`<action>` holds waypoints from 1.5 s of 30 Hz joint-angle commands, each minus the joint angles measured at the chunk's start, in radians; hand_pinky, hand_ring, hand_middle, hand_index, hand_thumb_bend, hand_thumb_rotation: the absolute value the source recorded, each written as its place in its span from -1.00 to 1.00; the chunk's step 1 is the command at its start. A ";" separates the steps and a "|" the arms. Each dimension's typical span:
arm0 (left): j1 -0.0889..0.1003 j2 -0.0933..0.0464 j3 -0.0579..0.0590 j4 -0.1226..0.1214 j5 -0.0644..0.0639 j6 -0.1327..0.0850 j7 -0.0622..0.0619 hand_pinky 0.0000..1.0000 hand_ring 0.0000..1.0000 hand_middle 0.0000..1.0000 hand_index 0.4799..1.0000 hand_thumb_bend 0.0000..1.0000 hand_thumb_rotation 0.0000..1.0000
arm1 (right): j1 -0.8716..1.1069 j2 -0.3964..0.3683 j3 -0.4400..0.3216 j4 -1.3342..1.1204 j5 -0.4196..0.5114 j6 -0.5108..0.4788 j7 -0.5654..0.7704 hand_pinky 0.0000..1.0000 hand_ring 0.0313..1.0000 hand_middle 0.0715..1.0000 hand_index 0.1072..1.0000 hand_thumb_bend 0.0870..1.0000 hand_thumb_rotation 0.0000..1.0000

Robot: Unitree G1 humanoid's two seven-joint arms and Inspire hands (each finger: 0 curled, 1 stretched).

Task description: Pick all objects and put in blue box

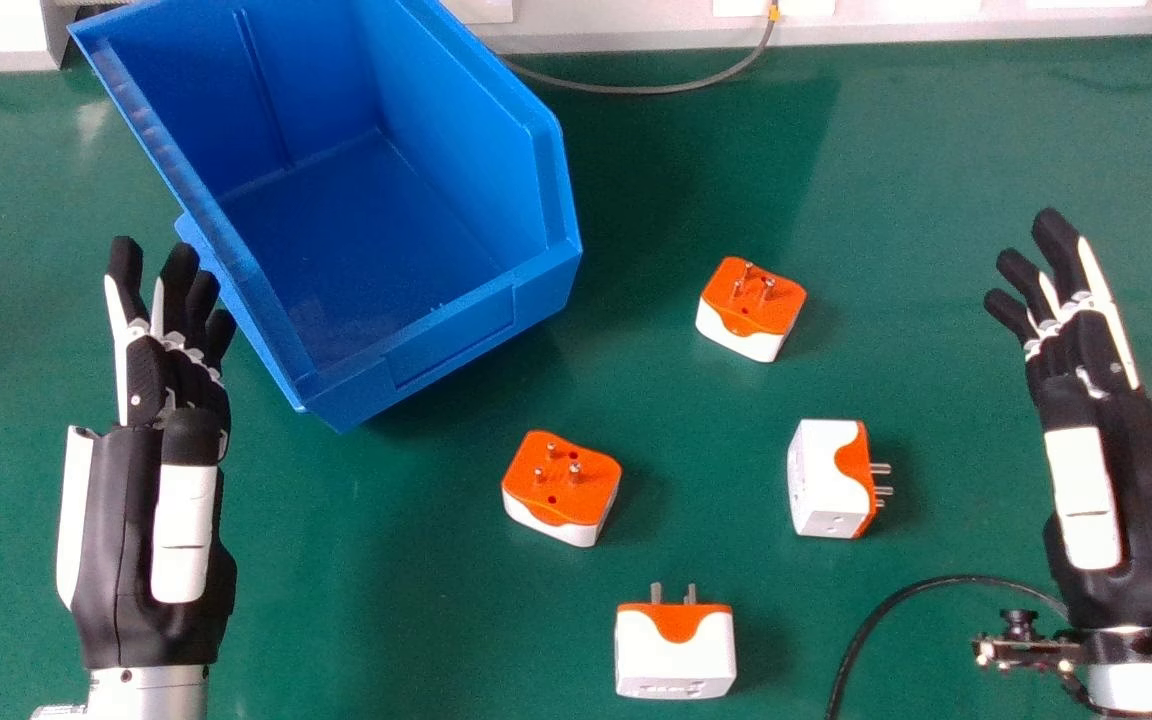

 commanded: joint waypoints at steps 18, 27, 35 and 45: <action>0.017 0.018 0.009 -0.050 0.035 -0.012 0.045 1.00 1.00 1.00 1.00 0.71 0.76 | -0.011 0.005 -0.003 -0.006 -0.004 -0.003 -0.006 0.78 0.86 0.94 0.85 -0.28 0.91; 0.013 0.016 0.005 -0.049 0.025 -0.011 0.034 1.00 1.00 1.00 1.00 0.72 0.76 | -0.069 -0.158 -0.009 0.041 -0.599 0.069 -0.423 0.71 0.84 0.93 0.88 -0.01 0.67; -0.001 0.017 0.005 -0.031 0.017 -0.019 0.022 1.00 1.00 1.00 1.00 0.68 0.76 | -0.143 -0.246 0.171 0.079 -0.852 0.256 -0.715 0.61 0.82 0.90 0.92 0.60 0.26; -0.013 0.014 0.010 -0.017 0.015 -0.022 0.013 1.00 1.00 1.00 1.00 0.66 0.76 | -0.217 -0.288 0.290 0.134 -0.846 0.327 -0.779 0.54 0.84 0.91 0.99 0.97 0.11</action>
